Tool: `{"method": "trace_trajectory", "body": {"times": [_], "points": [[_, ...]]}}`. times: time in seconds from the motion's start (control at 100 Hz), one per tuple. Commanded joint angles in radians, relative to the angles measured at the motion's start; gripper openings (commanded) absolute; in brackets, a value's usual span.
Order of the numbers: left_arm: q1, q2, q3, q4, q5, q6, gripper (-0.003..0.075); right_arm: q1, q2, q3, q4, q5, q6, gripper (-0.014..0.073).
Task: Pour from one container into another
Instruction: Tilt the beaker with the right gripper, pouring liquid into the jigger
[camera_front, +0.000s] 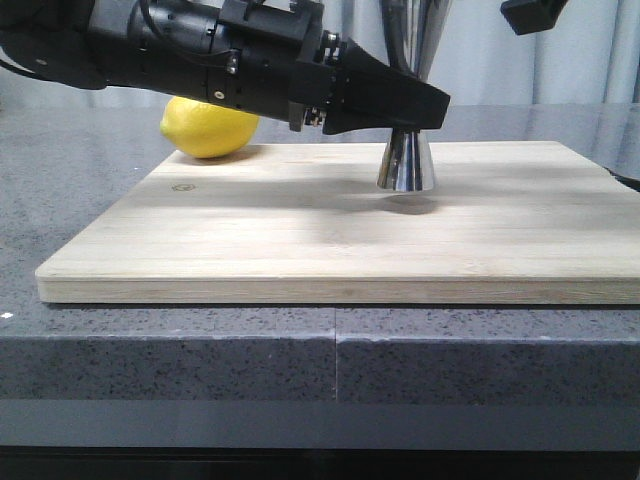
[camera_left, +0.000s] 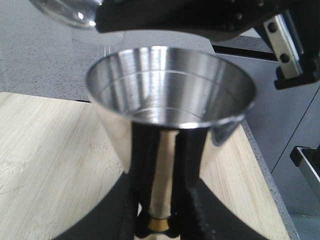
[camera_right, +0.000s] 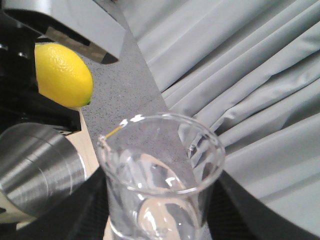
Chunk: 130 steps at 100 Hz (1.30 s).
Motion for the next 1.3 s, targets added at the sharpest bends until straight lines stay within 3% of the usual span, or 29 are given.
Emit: {"method": "trace_trajectory", "body": {"times": [0.0,1.29], "points": [[-0.007,-0.069,-0.031,-0.07,0.059,-0.007,-0.0021,0.002,-0.035,-0.034,0.021,-0.06,-0.004,0.0293],[-0.007,-0.069,-0.031,-0.07,0.059,-0.007,-0.0021,0.002,-0.035,-0.089,-0.147,-0.014,-0.004,0.0293]]}}
